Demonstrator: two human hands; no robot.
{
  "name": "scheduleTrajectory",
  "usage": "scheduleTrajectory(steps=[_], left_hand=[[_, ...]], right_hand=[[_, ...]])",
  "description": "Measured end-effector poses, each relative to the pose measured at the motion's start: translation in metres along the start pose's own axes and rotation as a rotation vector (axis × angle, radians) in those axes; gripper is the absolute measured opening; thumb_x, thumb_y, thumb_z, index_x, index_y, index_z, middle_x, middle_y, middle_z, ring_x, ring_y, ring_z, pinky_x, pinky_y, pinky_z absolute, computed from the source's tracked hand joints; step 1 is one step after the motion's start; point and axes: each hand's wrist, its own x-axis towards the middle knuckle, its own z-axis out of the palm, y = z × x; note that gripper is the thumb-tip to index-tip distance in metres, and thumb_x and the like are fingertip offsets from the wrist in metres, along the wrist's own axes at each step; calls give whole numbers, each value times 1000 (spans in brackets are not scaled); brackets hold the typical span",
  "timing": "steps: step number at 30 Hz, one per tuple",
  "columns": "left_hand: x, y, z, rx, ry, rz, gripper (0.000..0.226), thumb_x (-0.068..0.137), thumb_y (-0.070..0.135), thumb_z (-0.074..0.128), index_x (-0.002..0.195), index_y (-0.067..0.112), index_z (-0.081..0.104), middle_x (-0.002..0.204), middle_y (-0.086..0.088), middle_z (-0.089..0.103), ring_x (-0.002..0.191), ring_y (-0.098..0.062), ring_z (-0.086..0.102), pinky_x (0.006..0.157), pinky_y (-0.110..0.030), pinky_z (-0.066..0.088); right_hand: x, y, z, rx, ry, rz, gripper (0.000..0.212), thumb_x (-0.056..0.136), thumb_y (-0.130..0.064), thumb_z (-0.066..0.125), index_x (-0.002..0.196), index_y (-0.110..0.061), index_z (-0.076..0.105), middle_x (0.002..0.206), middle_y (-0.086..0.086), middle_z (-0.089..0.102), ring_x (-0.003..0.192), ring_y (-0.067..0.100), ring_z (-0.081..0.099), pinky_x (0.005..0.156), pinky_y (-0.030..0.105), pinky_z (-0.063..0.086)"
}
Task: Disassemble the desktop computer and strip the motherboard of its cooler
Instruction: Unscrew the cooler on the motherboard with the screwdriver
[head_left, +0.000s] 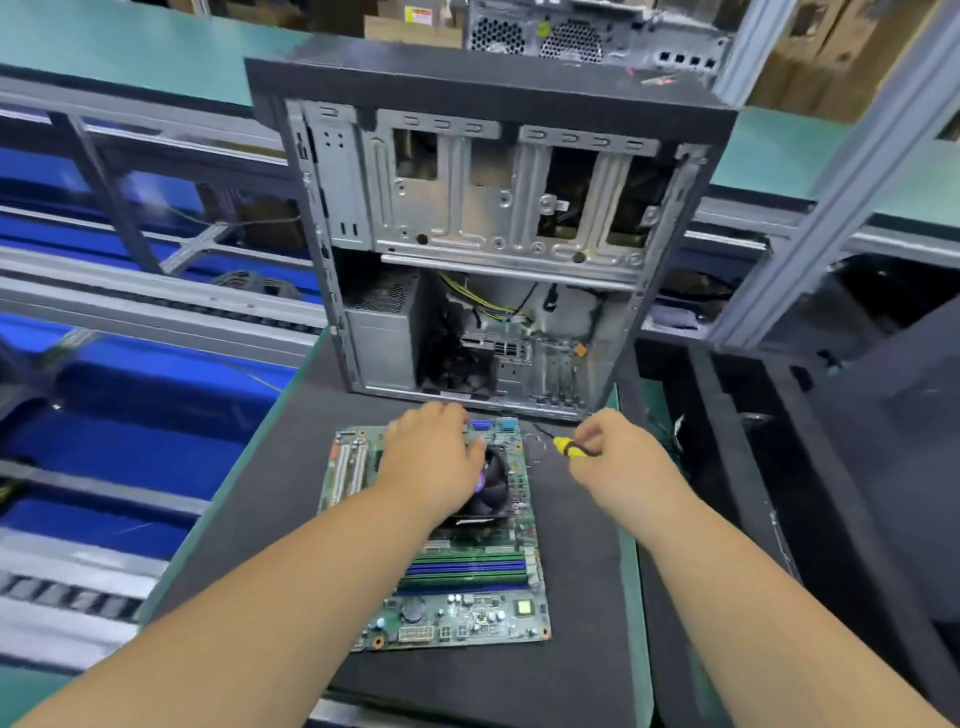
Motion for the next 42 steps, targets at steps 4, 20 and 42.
scheduleTrajectory(steps=[4, 20, 42], left_hand=[[4, 19, 15, 201, -129, -23, 53, 97, 57, 29, 114, 19, 61, 112, -7, 62, 107, -30, 57, 90, -41, 43], [1, 32, 41, 316, -2, -217, 43, 99, 41, 28, 115, 17, 59, 109, -9, 60, 104, -30, 53, 82, -43, 43], [7, 29, 40, 223, -12, -235, 52, 98, 48, 21, 106, 19, 64, 103, -5, 63, 99, -28, 53, 81, -41, 41]], right_hand=[[1, 5, -11, 98, 37, -102, 13, 81, -18, 60, 85, -30, 57, 81, -7, 66, 64, 18, 60, 58, 36, 51], [28, 3, -30, 180, 45, -414, 11, 84, -31, 65, 76, -28, 58, 65, -6, 61, 56, 8, 50, 54, 32, 44], [39, -21, -35, -22, -124, -563, 11, 88, -31, 62, 83, -30, 53, 72, -7, 60, 60, 9, 53, 52, 28, 42]])
